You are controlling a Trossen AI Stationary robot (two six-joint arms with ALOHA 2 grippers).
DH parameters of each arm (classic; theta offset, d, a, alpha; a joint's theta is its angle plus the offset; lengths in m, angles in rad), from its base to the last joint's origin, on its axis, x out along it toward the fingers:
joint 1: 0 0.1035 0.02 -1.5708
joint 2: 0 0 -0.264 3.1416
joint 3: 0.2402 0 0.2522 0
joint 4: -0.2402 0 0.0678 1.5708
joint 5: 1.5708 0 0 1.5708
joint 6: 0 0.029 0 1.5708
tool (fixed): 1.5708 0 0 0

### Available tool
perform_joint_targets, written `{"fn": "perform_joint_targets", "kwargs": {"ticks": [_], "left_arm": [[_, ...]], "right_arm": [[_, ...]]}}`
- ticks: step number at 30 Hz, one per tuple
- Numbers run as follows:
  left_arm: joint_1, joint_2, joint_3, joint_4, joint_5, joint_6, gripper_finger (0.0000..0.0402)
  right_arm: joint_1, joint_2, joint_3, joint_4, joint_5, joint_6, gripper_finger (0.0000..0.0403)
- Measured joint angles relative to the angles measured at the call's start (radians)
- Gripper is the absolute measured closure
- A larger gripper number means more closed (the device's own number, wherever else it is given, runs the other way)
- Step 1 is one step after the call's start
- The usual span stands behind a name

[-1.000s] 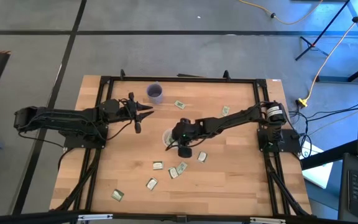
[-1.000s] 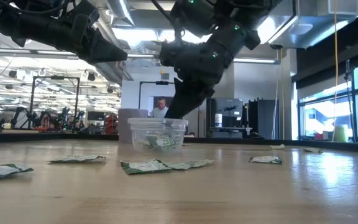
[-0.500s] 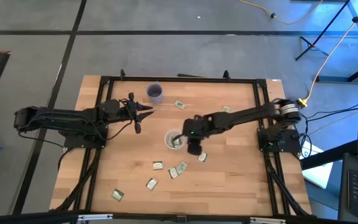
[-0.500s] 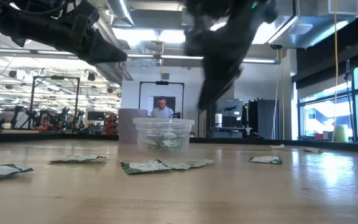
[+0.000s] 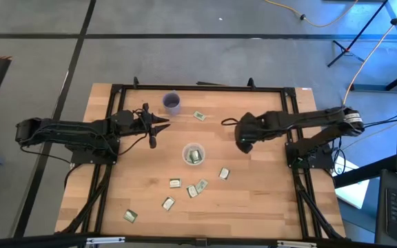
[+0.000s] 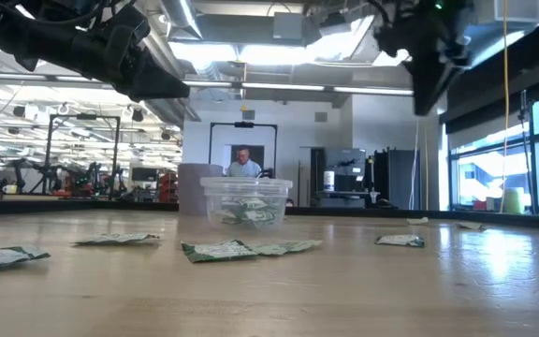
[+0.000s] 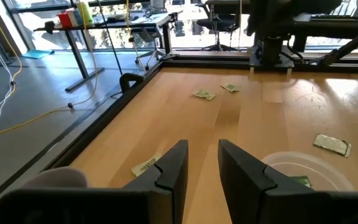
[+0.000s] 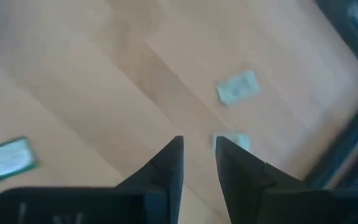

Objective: Pick and place Stevia / Truvia into bins
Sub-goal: Put the stevia packet into the transparent container

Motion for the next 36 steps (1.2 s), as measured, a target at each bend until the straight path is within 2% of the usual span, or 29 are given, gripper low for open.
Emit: {"fn": "perform_joint_targets", "kwargs": {"ticks": [3,7,13,17,24,36], "left_arm": [[0.000,0.000,0.000,0.000,0.000,-0.001,0.0318],[0.000,0.000,0.000,0.000,0.000,0.000,0.0318],[0.000,0.000,0.000,0.001,0.000,0.000,0.0318],[0.000,0.000,0.000,0.001,0.000,0.000,0.0318],[0.000,0.000,0.000,0.001,0.000,0.000,0.0318],[0.000,0.000,0.000,0.001,0.000,0.001,0.0318]], "right_arm": [[-0.020,-0.023,-0.083,0.005,-0.011,0.048,0.0306],[-0.086,-0.035,-0.216,0.098,-0.027,0.072,0.0306],[-0.201,-0.036,-0.384,0.269,-0.064,0.044,0.0306],[-0.268,-0.036,-0.465,0.360,-0.128,0.007,0.0306],[-0.332,-0.036,-0.553,0.524,-0.182,-0.061,0.0306],[-0.345,-0.039,-0.656,0.618,-0.228,-0.057,0.0307]]}}
